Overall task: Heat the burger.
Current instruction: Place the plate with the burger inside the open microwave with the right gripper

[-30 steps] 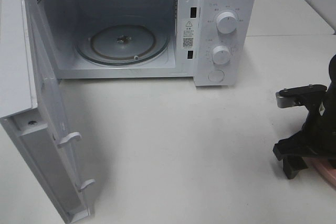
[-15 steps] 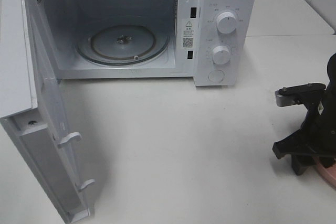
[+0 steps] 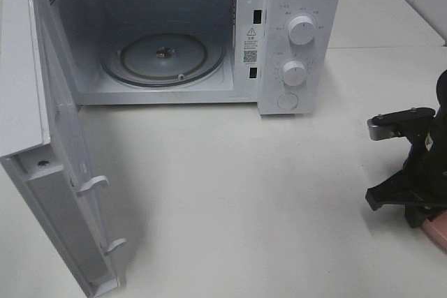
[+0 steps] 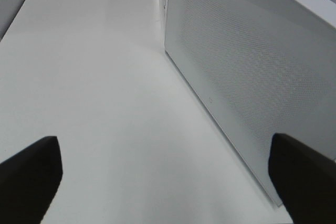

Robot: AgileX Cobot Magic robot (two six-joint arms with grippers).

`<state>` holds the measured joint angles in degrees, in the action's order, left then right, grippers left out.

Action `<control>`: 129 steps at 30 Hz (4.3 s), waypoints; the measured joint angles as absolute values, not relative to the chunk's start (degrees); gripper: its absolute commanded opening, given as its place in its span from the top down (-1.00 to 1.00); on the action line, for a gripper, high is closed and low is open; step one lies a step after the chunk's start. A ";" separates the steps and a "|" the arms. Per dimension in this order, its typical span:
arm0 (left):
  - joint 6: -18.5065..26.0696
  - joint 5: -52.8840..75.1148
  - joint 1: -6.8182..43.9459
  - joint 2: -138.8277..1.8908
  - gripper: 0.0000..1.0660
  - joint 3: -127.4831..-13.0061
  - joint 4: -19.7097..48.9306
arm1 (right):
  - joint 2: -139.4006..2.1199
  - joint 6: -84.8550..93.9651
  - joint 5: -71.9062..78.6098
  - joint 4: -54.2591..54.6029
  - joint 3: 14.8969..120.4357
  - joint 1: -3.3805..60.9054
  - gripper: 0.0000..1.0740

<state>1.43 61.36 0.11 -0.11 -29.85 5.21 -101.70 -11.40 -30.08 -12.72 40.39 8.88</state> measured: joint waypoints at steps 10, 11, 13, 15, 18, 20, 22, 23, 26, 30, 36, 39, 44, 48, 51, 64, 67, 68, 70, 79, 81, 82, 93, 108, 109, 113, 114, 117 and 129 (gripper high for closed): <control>1.43 61.36 0.11 -0.11 -0.87 -29.85 5.21 | -101.70 -15.53 -31.23 -16.84 40.39 12.09 1.00; 1.43 61.36 0.11 -0.11 -0.87 -29.85 5.21 | -101.70 -16.50 -31.51 -17.70 40.39 12.66 1.00; 1.43 61.36 0.11 -0.11 -0.87 -29.85 5.21 | -101.81 -18.39 -32.14 -19.37 40.39 13.69 1.00; 1.43 61.36 0.11 -0.11 -0.87 -29.85 5.21 | -101.81 -19.25 -32.49 -20.11 40.39 14.27 1.00; 1.43 61.36 0.11 -0.11 -0.87 -29.85 5.21 | -101.93 -22.69 -34.09 -23.49 40.39 16.62 1.00; 1.43 61.36 0.11 -0.11 -0.87 -29.85 5.21 | -101.99 -23.32 -34.49 -24.01 40.39 17.07 1.00; 1.43 61.36 0.11 -0.11 -0.87 -29.85 5.21 | -102.10 -24.87 -35.64 -25.21 40.39 18.22 1.00; 1.43 61.36 0.11 -0.11 -0.87 -29.85 5.21 | -102.39 -26.18 -36.61 -26.30 40.39 19.19 1.00; 1.43 61.36 0.11 -0.11 -0.87 -29.85 5.21 | -102.50 -28.02 -38.04 -28.13 40.34 20.28 1.00; 1.43 61.36 0.11 -0.11 -0.87 -29.85 5.21 | -102.50 -29.28 -39.13 -29.34 40.22 21.26 1.00; 1.43 61.36 0.11 -0.11 -0.87 -29.85 5.21 | -99.47 -29.74 -40.34 -29.34 40.05 22.86 1.00; 1.43 61.36 0.11 -0.11 -0.87 -29.85 5.21 | -97.57 -29.74 -42.00 -29.68 40.05 23.03 1.00; 1.43 61.36 0.11 -0.11 -0.87 -29.85 5.21 | -94.82 -29.91 -44.69 -29.68 39.99 23.03 1.00; 1.43 61.36 0.11 -0.11 -0.87 -29.85 5.21 | -93.11 -29.91 -45.44 -29.74 39.99 23.03 1.00; 1.43 61.36 0.11 -0.11 -0.87 -29.85 5.21 | -91.56 -30.02 -47.33 -30.54 39.99 23.49 1.00; 1.43 61.36 0.11 -0.11 -0.87 -29.85 5.21 | -89.67 -34.84 -50.99 -32.72 38.73 30.60 1.00; 1.43 61.36 0.11 -0.11 -0.87 -29.85 5.21 | -89.04 -34.95 -51.85 -33.06 38.73 32.54 1.00; 1.43 61.36 0.11 -0.11 -0.87 -29.85 5.21 | -88.81 -35.35 -52.08 -33.12 38.73 33.69 1.00; 1.43 61.36 0.11 -0.11 -0.87 -29.85 5.21 | -88.41 -35.87 -52.37 -33.12 38.73 34.78 1.00; 1.43 61.36 0.11 -0.11 -0.87 -29.85 5.21 | -87.72 -36.27 -54.95 -33.06 38.73 39.82 1.00; 1.43 61.36 0.11 -0.11 -0.87 -29.85 5.21 | -87.55 -36.27 -55.00 -33.06 38.73 41.37 1.00; 1.43 61.36 0.11 -0.11 -0.87 -29.85 5.21 | -87.38 -36.27 -55.00 -33.06 38.73 42.80 1.00; 1.43 61.36 0.11 -0.11 -0.87 -29.85 5.21 | -87.09 -36.27 -55.46 -33.06 38.73 50.19 1.00; 1.43 61.36 0.11 -0.11 -0.87 -29.85 5.21 | -87.09 -36.27 -56.04 -33.06 38.73 60.33 1.00; 1.43 61.36 0.11 -0.11 -0.87 -29.85 5.21 | -87.09 -36.27 -56.04 -33.06 38.73 61.36 1.00; 1.43 61.36 0.11 -0.11 -0.87 -29.85 5.21 | -87.09 -34.38 -56.04 -33.06 38.73 62.28 1.00; 1.43 61.36 0.11 -0.11 -0.87 -29.85 5.21 | -87.09 -34.38 -56.04 -33.06 38.73 62.28 1.00; 1.43 61.36 0.11 -0.11 -0.87 -29.85 5.21 | -87.09 -31.46 -55.98 -33.40 38.73 62.34 1.00; 1.43 61.36 0.11 -0.11 -0.87 -29.85 5.21 | -87.09 -26.41 -52.20 -37.70 38.73 62.34 1.00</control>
<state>1.43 61.36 0.11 -0.11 -29.85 5.21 -87.09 -26.41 -52.20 -37.70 38.73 62.34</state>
